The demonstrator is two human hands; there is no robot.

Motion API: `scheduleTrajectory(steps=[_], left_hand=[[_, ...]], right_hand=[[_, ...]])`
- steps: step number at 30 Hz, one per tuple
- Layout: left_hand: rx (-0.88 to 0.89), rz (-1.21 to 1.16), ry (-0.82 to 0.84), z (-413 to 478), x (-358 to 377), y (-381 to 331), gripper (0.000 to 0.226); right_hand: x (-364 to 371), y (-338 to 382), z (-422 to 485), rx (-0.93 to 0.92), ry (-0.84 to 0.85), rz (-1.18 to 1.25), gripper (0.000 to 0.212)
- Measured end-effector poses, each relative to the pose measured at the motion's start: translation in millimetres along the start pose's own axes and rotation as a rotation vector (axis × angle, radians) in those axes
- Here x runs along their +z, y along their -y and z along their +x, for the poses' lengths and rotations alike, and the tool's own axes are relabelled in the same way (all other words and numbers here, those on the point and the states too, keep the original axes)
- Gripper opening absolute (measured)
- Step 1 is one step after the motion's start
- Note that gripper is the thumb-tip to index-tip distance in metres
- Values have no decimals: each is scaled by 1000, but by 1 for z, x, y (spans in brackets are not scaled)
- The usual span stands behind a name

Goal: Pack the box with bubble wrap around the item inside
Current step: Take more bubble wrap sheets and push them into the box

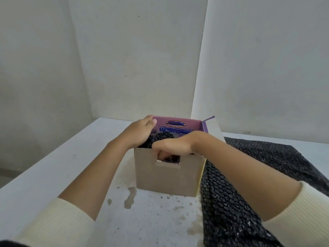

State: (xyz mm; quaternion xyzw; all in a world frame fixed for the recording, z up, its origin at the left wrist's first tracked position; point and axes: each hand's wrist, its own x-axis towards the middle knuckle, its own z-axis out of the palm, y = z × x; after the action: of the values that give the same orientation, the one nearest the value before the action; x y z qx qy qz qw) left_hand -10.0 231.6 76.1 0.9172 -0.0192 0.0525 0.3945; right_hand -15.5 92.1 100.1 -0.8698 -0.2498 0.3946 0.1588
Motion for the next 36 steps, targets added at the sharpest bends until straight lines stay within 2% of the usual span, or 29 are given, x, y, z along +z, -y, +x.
scheduleTrajectory(steps=[2,3,4,6,7,8,11,14,20,23,24,26,28,29,31,32,34,36], left_hand=[[-3,-35,-15,0,0,2,52],[-6,-54,-24,0,0,2,52],[-8,-72,-30,0,0,3,52],[-9,-87,-39,0,0,4,51],[-13,-85,-43,0,0,4,51],[-17,-85,-48,0,0,4,50],[-15,-96,-61,1,1,3,47],[-10,-72,-50,0,2,3,47],[-11,-34,-45,-1,2,2,48],[-28,-33,-37,-2,1,0,48],[-33,-36,-39,-3,1,-1,48],[-37,-35,-43,-5,1,-2,48],[-34,-15,-39,-7,1,-5,47],[-30,-1,-39,-8,1,-6,46],[-20,16,-40,-9,1,-8,45],[-16,16,-41,-8,1,-7,44],[-18,14,-40,-7,1,-6,45],[-41,15,-35,-6,1,-5,47]], right_hand=[[-2,-1,-1,22,74,5,50],[-6,0,-3,18,49,-36,46],[-11,0,-4,-7,-30,-64,40],[-25,-3,-15,-180,-309,-69,29],[-33,-8,-21,-289,-431,-65,30],[-37,-14,-22,-371,-479,-112,36],[-28,-22,-1,-420,-371,-407,48],[-22,-23,19,-310,-290,-609,53],[-16,-4,27,-70,-170,-751,52],[-11,-6,26,-92,-153,-669,49],[-11,-8,22,-156,-179,-619,47],[-18,-11,6,-299,-347,-468,39],[-35,-16,-18,-282,-506,-398,16],[-42,-19,-31,-214,-537,-462,10],[-45,-23,-54,-38,-468,-646,25],[-42,-25,-59,18,-401,-692,25],[-30,-32,-56,54,-323,-752,19],[-23,-33,-52,83,-289,-838,23]])
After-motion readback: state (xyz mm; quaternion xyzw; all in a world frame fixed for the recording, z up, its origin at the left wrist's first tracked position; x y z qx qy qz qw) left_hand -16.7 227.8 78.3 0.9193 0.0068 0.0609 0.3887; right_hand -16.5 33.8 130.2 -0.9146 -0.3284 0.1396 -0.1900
